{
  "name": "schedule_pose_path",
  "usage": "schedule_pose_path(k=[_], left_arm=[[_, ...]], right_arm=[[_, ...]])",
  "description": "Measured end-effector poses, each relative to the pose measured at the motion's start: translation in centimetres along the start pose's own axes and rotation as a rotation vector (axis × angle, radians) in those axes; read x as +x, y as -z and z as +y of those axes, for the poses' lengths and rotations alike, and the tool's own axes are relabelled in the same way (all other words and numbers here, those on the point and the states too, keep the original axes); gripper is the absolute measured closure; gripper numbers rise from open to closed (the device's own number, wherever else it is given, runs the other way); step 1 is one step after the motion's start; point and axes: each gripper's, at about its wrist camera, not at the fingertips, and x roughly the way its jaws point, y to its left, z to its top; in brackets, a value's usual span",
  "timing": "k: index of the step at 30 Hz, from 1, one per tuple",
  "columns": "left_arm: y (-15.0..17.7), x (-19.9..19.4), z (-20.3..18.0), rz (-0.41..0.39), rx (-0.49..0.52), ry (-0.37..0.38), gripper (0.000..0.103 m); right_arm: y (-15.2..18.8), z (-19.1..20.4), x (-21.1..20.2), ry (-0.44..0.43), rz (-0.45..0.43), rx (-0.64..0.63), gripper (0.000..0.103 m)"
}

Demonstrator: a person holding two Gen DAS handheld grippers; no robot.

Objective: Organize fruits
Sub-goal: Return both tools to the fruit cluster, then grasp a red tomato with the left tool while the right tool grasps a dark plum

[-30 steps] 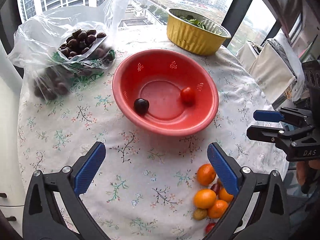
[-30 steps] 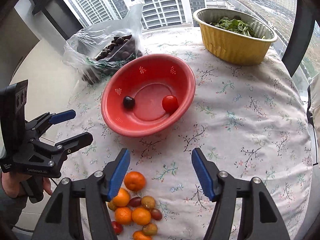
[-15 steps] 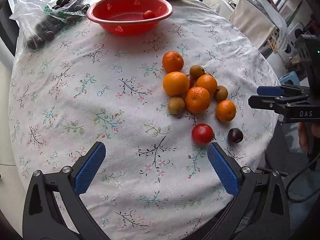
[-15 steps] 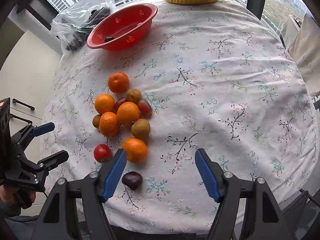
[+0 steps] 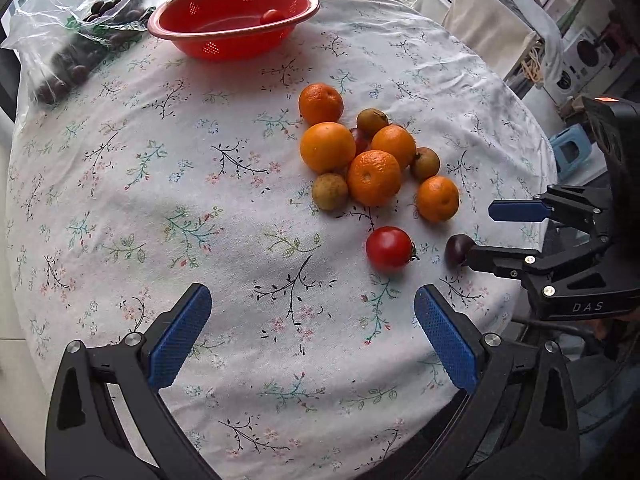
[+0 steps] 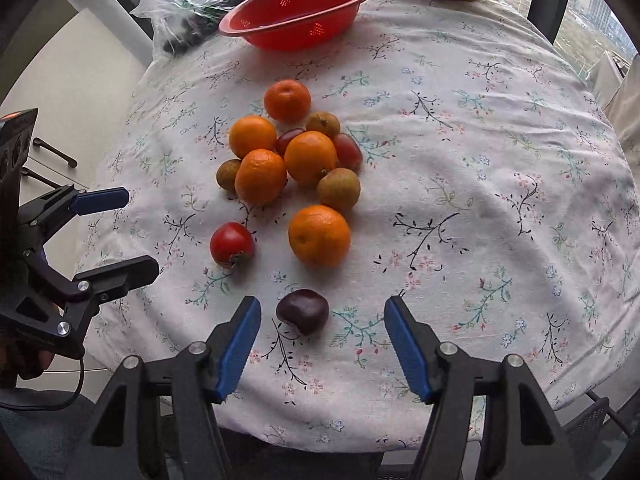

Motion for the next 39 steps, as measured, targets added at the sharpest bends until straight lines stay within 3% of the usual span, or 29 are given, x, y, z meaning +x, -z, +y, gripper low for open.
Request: schedule_pose_path(k=[18,34,35,38,39], left_arm=[[-1.1,1.0,0.1,-0.003,0.008,0.007,0.001],[-2.9,4.0,-3.1,0.036,0.118,0.028,0.001],[-3.0,4.2,-3.2,0.04,0.125,0.029,0.006],[-3.4,5.2,-3.6,0.071,0.13,0.054,0.032],[-3.4,5.5,-3.7,0.075,0.132,0.059,0.036]], right_arm=[[-0.2,1.7,2.9,0.016,0.076,-0.123,0.069],[-0.2,-0.6,1.0,-0.017,0.06,-0.068,0.069],[-0.2,-0.7,0.9,-0.017,0.059,-0.067,0.069],[-0.3,-0.9,0.8,-0.017,0.056,-0.061,0.069],[-0.3,-1.0,0.7,-0.017,0.056,-0.059,0.069]])
